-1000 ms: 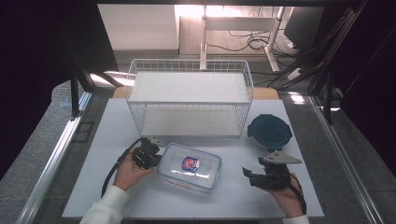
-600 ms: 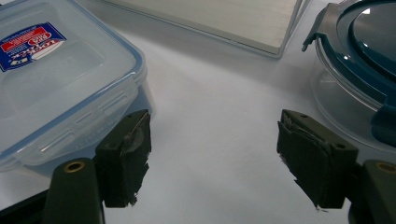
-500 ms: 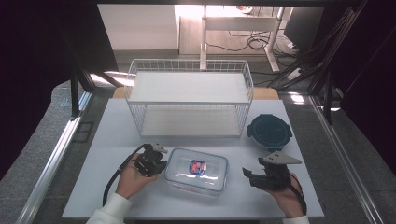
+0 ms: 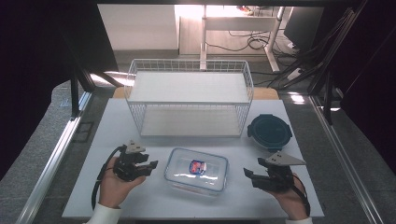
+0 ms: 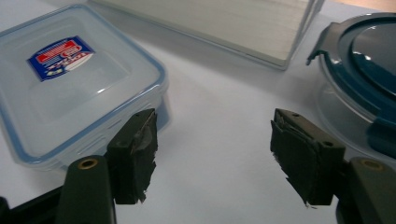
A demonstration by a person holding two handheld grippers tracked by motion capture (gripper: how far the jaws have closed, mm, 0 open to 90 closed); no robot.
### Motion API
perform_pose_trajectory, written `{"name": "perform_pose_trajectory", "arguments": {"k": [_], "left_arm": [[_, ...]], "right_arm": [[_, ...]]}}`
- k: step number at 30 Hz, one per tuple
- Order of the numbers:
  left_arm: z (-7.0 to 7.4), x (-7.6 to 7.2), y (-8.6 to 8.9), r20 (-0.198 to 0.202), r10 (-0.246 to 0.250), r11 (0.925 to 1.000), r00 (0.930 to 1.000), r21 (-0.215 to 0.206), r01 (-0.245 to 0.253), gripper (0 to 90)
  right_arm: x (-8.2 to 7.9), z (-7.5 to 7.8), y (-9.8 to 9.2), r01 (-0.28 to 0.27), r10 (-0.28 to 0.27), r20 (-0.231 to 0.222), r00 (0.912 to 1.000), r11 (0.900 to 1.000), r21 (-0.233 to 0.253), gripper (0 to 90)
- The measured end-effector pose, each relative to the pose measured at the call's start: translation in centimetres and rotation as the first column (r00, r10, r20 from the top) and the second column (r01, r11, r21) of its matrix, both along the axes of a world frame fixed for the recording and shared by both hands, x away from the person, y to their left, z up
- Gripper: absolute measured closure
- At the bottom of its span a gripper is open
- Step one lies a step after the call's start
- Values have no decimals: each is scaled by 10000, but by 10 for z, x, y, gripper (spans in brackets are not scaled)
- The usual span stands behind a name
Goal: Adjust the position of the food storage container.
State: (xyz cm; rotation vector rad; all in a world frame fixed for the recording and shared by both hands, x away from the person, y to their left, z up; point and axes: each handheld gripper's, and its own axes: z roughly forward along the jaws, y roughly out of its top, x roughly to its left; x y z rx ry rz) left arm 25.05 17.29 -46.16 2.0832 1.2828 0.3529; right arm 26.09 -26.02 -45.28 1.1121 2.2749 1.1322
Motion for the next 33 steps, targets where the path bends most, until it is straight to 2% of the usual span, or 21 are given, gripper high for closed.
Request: {"name": "perform_pose_trajectory", "arguments": {"k": [1,2,4,5,6,7,9,11,12,16,20,21,22,23,24,25,26,28,30,31,33], "left_arm": [[0,0,0,0,0,10000,10000,0,0,373],[-4,-2,0,-199,64,9999,9998,109,-62,333],[-5,-2,1,-267,107,9999,9996,121,-103,284],[-6,-1,2,-345,154,9999,9993,73,-152,269],[-7,0,2,-466,354,9990,9983,-257,-367,261],[-7,0,2,-466,354,9990,9983,-257,-367,252],[-8,1,0,-507,225,9990,9985,-366,-244,242],[-8,0,-2,-413,-54,9997,9991,-231,45,221],[-6,-2,-2,-235,-220,9994,9995,-276,213,213],[-3,-3,1,-27,-413,9978,9991,-515,412,210],[-6,-2,0,-88,-530,9973,9986,-514,525,209],[-6,-2,0,-88,-530,9973,9986,-514,525,207],[-8,0,-2,-186,-530,9978,9984,-414,522,206],[-8,0,-2,-186,-530,9978,9984,-414,522,205],[-8,0,-4,-219,-497,9979,9985,-430,488,205],[-9,1,-4,-246,-498,9980,9985,-397,488,205],[-10,1,-6,-269,-507,9981,9983,-370,497,205],[-11,1,-7,-310,-504,9983,9982,-303,495,205],[-11,2,-6,-328,-476,9985,9983,-301,466,204],[-11,2,-6,-328,-476,9985,9983,-301,466,205],[-11,2,-6,-360,-474,9984,9982,-318,462,205]], "right_arm": [[0,1,1,-160,161,-91,9998,9999,54,351],[-1,1,2,-285,287,-154,9995,9995,109,359],[-3,4,5,-696,706,-324,9970,9971,309,383],[-4,5,7,-876,888,-342,9955,9956,329,398],[-5,7,9,-997,1007,-367,9942,9946,282,409],[-7,8,11,-1079,1087,-391,9933,9939,214,422],[-8,9,13,-1173,1179,-440,9920,9930,172,442],[-11,11,18,-1425,1433,-580,9880,9897,165,491],[-13,12,21,-1677,1681,-703,9833,9858,114,540],[-18,14,30,-2352,2343,-1103,9659,9719,44,613],[-23,11,44,-2981,2905,-1408,9464,9539,-357,715],[-23,11,44,-2981,2905,-1408,9464,9539,-357,715],[-27,9,52,-3376,3251,-1508,9336,9390,-653,760],[-27,9,52,-3376,3251,-1508,9336,9390,-653,760],[-30,7,61,-3723,3534,-1643,9210,9224,-1028,801],[-30,7,61,-3723,3534,-1643,9210,9224,-1028,801],[-34,6,68,-3972,3750,-1681,9117,9090,-1265,846],[-37,4,74,-4257,4044,-1640,8998,8960,-1264,881],[-40,2,81,-4458,4215,-1746,8898,8847,-1361,887],[-40,2,81,-4458,4215,-1746,8898,8847,-1361,887],[-42,-2,88,-4659,4380,-1836,8800,8712,-1547,888]]}}
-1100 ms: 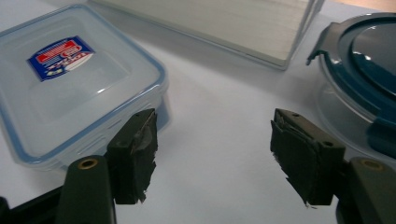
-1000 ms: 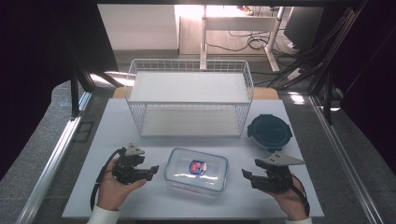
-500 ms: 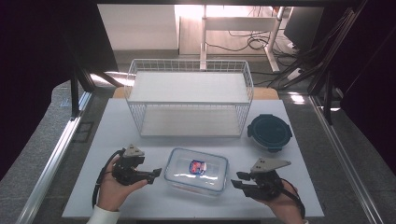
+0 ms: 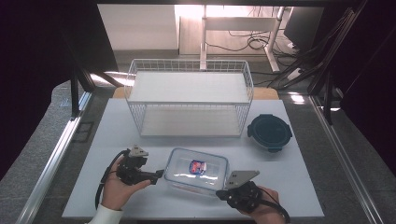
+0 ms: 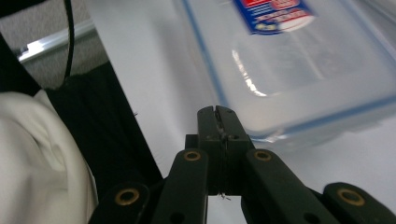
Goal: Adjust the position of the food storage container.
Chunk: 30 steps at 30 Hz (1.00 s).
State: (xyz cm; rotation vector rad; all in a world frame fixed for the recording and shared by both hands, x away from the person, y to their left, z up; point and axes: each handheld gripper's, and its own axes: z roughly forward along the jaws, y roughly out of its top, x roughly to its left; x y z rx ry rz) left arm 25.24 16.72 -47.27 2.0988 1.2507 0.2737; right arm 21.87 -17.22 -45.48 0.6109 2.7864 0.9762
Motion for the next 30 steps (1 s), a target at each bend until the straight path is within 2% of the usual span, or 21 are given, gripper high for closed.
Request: {"name": "perform_pose_trajectory", "arguments": {"k": [1,6,7,11,14,15,18,22,30], "left_arm": [[0,0,1,4,43,10000,10000,-6,-43,207],[0,1,0,2,10,10000,10000,17,-10,207],[-1,1,0,9,7,10000,10000,13,-7,207],[-1,1,0,-14,15,10000,10000,21,-15,207],[-1,2,0,-70,44,10000,10000,24,-44,207],[-1,2,1,-61,54,10000,10000,8,-54,207],[-1,2,1,-45,51,10000,10000,-23,-51,207],[-1,3,3,-75,72,9999,9999,-104,-73,207],[-3,5,6,-143,181,9996,9997,-207,-184,206]], "right_arm": [[-2,-7,8,-235,233,-174,9996,9996,-157,888],[-3,-19,20,-591,571,-466,9973,9974,-419,889],[-4,-25,24,-722,685,-635,9956,9957,-578,888],[-3,-30,29,-782,737,-617,9954,9941,-749,888],[0,-33,29,-477,446,-361,9984,9948,-902,889],[2,-34,27,-166,139,-266,9995,9942,-1061,889],[5,-34,23,103,-130,-252,9996,9943,-1057,890],[9,-34,19,463,-454,99,9989,9917,-1199,890],[18,-35,11,852,-839,161,9963,9906,-1066,890]]}}
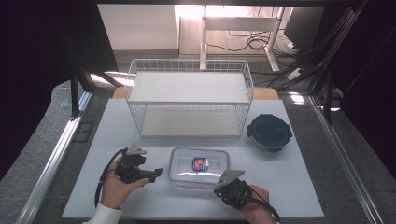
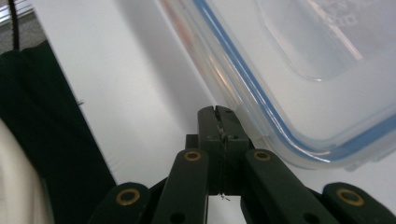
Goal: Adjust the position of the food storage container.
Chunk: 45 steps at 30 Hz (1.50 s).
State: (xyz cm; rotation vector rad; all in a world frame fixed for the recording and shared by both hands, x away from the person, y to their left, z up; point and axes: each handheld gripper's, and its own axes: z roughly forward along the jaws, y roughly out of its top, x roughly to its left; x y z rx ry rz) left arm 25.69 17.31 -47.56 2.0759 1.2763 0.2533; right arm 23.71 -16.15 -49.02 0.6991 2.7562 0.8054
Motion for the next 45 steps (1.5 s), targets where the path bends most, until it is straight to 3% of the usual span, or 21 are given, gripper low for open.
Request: {"name": "perform_pose_trajectory", "arguments": {"k": [5,10,12,16,17,20,21,22,23,24,27,29,32,33,34,35,42,45], "left_arm": [[-1,-2,2,40,-67,10000,10000,-19,67,204],[-3,-4,5,3,-9,10000,10000,50,9,201],[-1,-5,9,82,194,9998,9998,-44,-193,201],[3,-5,10,283,427,9982,9987,-431,-415,202],[6,-6,8,387,500,9971,9980,-595,-476,202],[9,-9,5,480,515,9966,9975,-665,-483,200],[13,-13,2,638,454,9971,9969,-640,-413,200],[13,-13,2,638,454,9971,9969,-640,-413,199],[16,-14,1,736,471,9968,9962,-674,-421,199],[17,-15,1,786,483,9968,9957,-672,-430,199],[20,-17,2,907,608,9957,9940,-755,-540,196],[21,-17,4,1005,830,9930,9915,-927,-738,192],[20,-16,7,962,939,9906,9909,-1084,-833,187],[19,-15,9,916,963,9897,9911,-1151,-855,185],[18,-15,10,883,1009,9889,9910,-1185,-901,185],[17,-14,13,794,1090,9869,9909,-1277,-983,185],[20,-19,12,844,1106,9847,9903,-1440,-977,178],[19,-20,12,824,1205,9836,9893,-1446,-1077,166]], "right_arm": [[6,0,-8,299,-300,58,9995,9995,31,890],[4,5,-7,78,-77,-61,10000,9998,171,890],[-4,20,-12,-408,406,42,9992,9976,552,890],[-7,34,-17,-239,204,370,9991,9952,948,891],[-7,40,-22,-82,16,511,9987,9915,1302,890],[-8,45,-27,224,-318,591,9977,9879,1534,889],[-8,51,-31,336,-483,637,9968,9760,2153,845],[-8,51,-31,336,-483,637,9968,9760,2153,845],[-6,55,-38,864,-1109,616,9919,9462,3117,650],[-6,55,-38,864,-1109,616,9919,9462,3117,650],[-2,54,-46,1648,-2006,655,9775,9196,3565,358],[4,49,-54,2051,-2294,203,9731,9033,3767,240],[8,46,-58,2363,-2607,161,9653,8977,3720,207],[12,43,-62,2731,-2949,6,9555,8859,3750,185],[12,43,-62,2731,-2949,6,9555,8859,3750,185],[15,40,-65,2991,-3182,-141,9479,8739,3831,175],[15,39,-68,3097,-3285,-151,9444,8731,3765,165],[19,40,-69,3277,-3438,-281,9386,8633,3837,161]]}}
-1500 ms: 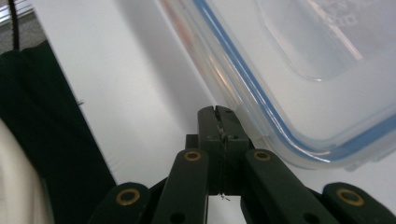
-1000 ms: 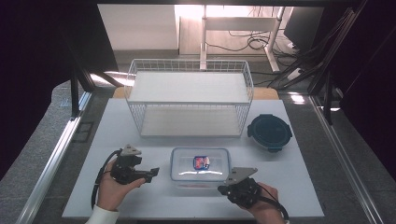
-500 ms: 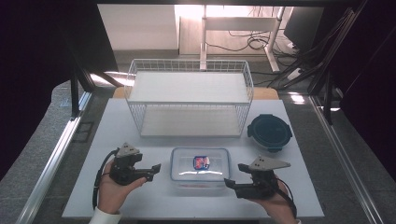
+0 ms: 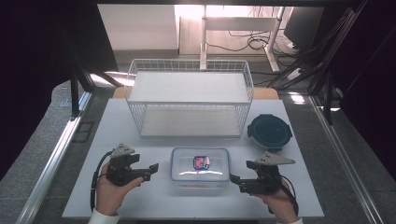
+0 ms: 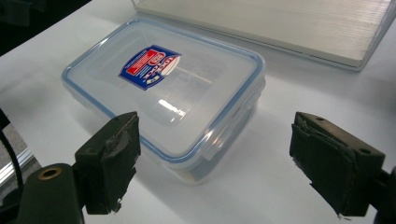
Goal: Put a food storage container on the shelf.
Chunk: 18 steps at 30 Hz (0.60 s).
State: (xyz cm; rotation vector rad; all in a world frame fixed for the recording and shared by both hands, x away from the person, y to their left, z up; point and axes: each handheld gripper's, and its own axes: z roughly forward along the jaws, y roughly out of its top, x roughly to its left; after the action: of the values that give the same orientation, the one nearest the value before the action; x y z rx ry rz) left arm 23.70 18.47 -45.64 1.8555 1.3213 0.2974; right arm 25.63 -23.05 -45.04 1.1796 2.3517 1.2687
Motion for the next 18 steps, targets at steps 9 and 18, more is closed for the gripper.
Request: {"name": "perform_pose_trajectory", "arguments": {"k": [9,18], "left_arm": [[-6,4,0,-535,85,9973,9985,-726,-124,126],[-8,18,-15,-1304,-559,9882,9899,-1487,362,77]], "right_arm": [[7,-6,-4,291,-274,-543,9981,9991,313,148],[13,-4,0,363,-233,-1357,9905,9950,935,99]]}}
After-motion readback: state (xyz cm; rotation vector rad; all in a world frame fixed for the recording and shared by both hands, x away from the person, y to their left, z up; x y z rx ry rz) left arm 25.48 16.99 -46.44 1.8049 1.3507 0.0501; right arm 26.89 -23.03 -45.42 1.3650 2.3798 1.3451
